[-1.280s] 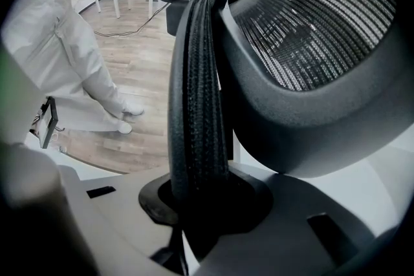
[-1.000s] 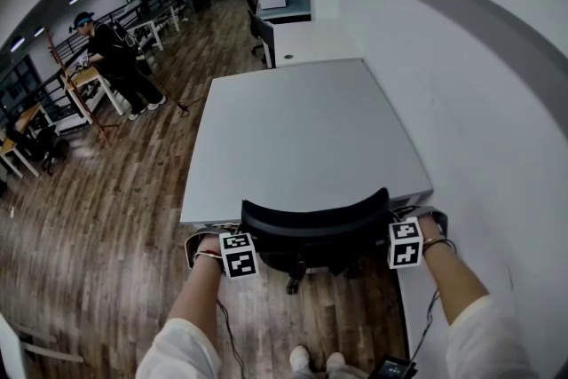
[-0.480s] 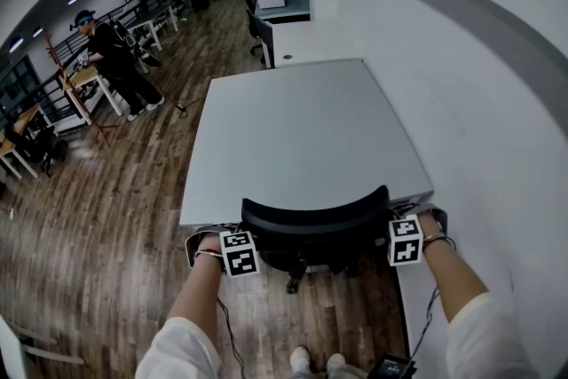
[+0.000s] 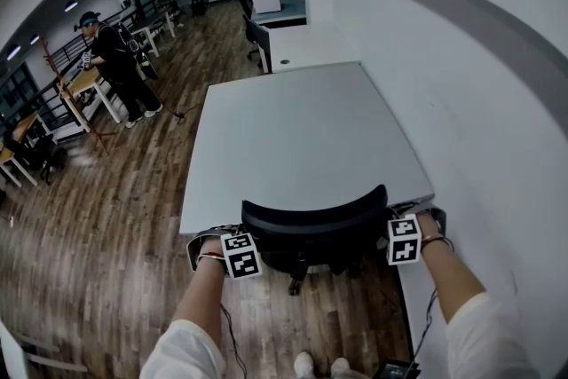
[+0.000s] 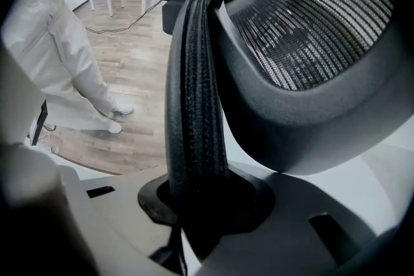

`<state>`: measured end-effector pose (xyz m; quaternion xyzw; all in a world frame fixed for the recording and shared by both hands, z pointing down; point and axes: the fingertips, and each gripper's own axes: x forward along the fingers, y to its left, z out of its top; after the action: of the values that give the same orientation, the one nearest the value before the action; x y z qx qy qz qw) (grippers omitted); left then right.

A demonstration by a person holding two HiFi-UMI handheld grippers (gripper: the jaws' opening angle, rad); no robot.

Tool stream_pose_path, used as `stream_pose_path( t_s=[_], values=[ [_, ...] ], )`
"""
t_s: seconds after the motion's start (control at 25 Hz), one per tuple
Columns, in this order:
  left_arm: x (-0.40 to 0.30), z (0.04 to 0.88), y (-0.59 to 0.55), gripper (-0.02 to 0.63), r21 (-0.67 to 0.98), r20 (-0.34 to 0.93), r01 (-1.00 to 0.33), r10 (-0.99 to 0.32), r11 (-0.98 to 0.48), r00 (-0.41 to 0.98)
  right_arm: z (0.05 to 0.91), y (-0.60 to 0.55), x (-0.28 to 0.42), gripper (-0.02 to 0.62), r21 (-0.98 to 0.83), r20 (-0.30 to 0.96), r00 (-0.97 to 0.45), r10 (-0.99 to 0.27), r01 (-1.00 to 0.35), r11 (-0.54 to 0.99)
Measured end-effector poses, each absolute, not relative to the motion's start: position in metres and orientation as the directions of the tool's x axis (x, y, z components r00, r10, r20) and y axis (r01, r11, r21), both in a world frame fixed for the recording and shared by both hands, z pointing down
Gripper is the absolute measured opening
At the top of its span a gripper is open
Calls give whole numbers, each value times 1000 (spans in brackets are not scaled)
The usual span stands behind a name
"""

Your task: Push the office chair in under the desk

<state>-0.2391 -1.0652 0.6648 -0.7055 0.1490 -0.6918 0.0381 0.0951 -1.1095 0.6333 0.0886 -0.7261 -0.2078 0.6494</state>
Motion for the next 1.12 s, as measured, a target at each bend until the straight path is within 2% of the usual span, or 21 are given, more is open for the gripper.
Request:
stream_pose_path(
  t_s=[1.12],
  values=[
    [-236,662,-1106,219,-283,957,-172,-290,-944,19,630,-1161,93,124,476,874,-169,-455,112,872]
  ],
)
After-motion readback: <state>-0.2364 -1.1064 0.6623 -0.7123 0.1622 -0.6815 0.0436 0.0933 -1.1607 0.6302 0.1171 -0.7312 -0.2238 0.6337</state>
